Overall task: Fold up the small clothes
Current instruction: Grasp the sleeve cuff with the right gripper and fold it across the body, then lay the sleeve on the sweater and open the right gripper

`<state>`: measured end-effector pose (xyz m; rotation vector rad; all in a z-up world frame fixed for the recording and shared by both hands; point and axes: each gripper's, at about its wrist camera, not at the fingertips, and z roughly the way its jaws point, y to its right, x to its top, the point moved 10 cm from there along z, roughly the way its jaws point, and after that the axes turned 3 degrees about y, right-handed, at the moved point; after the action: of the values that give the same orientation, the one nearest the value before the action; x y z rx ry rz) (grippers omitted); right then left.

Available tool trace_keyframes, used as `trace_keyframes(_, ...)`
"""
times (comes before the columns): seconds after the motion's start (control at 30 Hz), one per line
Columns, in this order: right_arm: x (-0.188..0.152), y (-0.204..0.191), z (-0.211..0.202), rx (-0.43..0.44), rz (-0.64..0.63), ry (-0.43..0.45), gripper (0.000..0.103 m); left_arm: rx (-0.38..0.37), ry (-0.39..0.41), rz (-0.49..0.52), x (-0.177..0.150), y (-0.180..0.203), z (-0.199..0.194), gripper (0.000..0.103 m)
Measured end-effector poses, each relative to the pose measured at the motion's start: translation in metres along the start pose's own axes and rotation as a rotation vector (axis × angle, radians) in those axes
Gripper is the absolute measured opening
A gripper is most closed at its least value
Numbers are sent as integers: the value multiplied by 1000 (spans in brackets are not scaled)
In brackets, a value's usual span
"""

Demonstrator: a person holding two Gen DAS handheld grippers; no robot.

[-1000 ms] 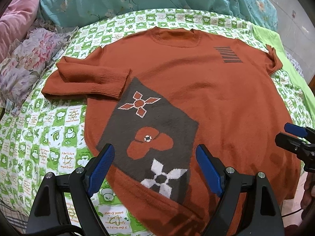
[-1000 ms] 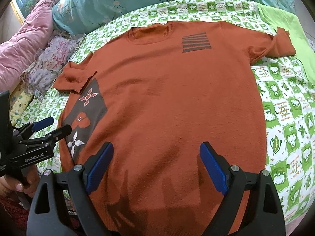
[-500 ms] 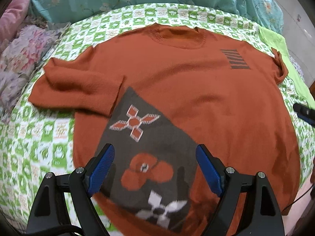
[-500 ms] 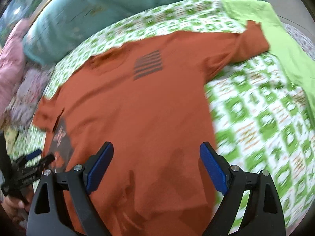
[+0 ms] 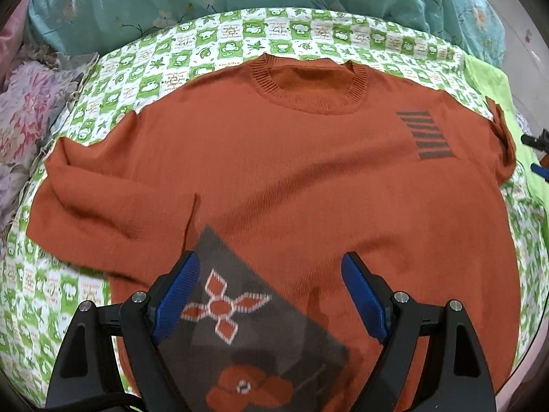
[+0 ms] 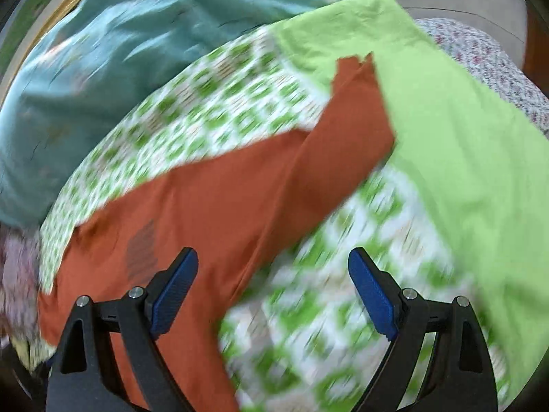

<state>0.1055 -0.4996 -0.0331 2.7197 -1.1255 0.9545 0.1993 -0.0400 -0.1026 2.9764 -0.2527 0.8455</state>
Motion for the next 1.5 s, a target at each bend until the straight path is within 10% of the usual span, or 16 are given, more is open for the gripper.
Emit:
trace_keyframes(0.6, 152, 90, 111, -158, 137, 12, 67, 33, -68, -21, 41, 13, 62, 85)
trace_keyframes(0.77, 149, 96, 110, -199, 112, -5, 6, 12, -62, -35, 54, 20, 72, 85)
trace_keyframes(1.13, 83, -88, 16, 339, 26, 75, 6, -47, -40, -79, 49, -4, 53, 85)
trace_keyframes(1.5, -105, -317, 8, 757, -108, -214, 6, -115, 9, -154, 29, -54, 9, 85)
